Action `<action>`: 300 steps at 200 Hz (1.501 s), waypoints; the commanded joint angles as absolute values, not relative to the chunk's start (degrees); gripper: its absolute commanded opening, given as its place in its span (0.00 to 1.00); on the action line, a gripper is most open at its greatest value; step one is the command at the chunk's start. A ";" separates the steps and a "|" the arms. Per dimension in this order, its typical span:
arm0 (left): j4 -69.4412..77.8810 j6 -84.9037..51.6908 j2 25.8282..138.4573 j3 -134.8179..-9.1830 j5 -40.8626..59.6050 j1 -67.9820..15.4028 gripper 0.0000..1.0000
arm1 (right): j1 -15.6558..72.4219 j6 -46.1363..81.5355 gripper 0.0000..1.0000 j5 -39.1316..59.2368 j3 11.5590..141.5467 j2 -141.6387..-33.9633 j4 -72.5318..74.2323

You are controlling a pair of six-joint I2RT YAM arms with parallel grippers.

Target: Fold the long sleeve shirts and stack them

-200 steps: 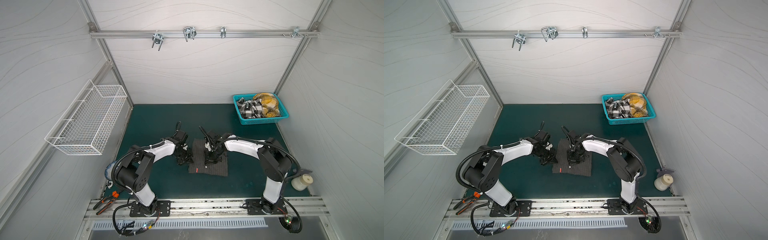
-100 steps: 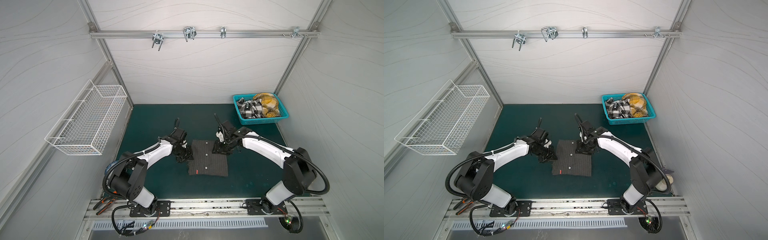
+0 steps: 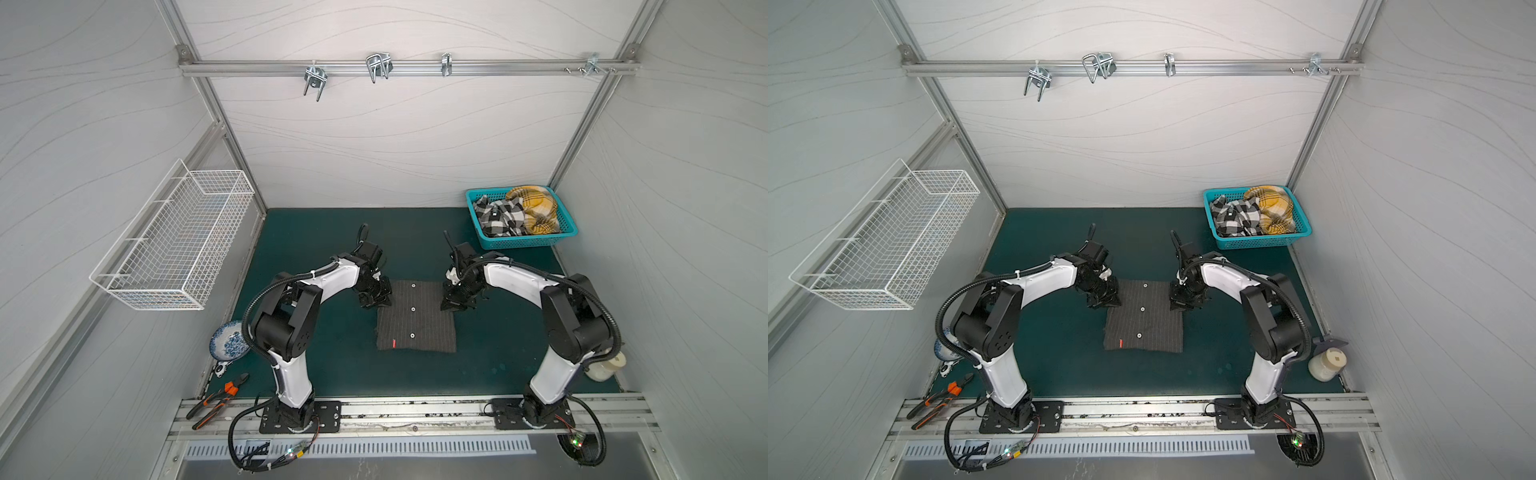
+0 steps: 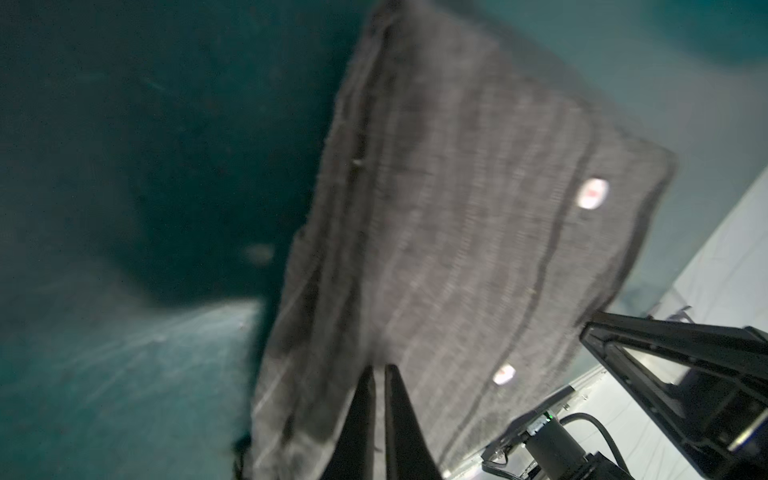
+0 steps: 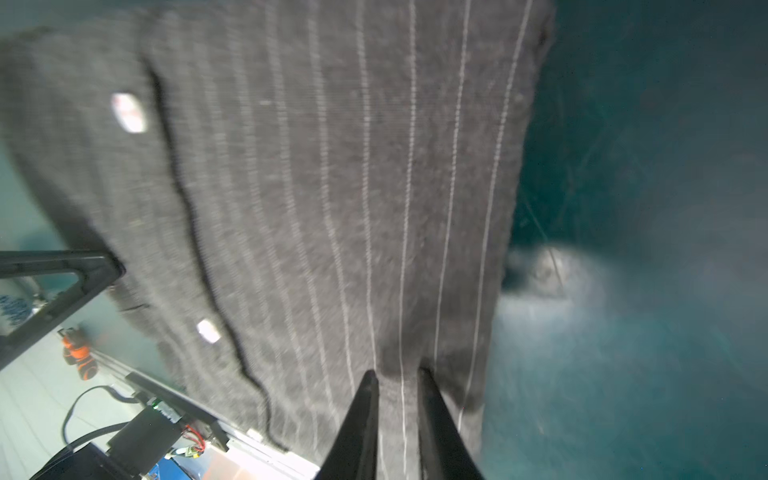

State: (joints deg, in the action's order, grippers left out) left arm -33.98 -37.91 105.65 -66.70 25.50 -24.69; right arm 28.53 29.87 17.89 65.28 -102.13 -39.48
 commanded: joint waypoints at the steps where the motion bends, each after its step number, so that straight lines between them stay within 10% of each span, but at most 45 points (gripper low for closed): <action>1: -33.37 -37.28 106.76 -66.41 24.70 -24.52 0.08 | 28.39 28.66 0.19 18.16 64.76 -104.12 -38.70; 199: -35.07 -35.66 120.43 -80.06 25.34 -20.04 0.09 | 21.27 25.93 0.15 19.00 80.10 -118.40 -42.98; 238: -32.74 -38.10 109.39 -77.63 27.95 -20.22 0.30 | 21.39 25.42 0.19 20.49 78.66 -109.59 -44.61; 300: -41.26 -36.63 83.14 -69.05 14.99 -20.30 0.32 | 23.72 27.18 0.22 9.94 70.88 -88.21 -49.89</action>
State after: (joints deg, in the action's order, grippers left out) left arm -36.86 -37.54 91.42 -72.97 22.46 -20.21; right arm 22.28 26.13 16.73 74.00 -95.37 -45.04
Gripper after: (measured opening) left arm 0.317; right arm 0.232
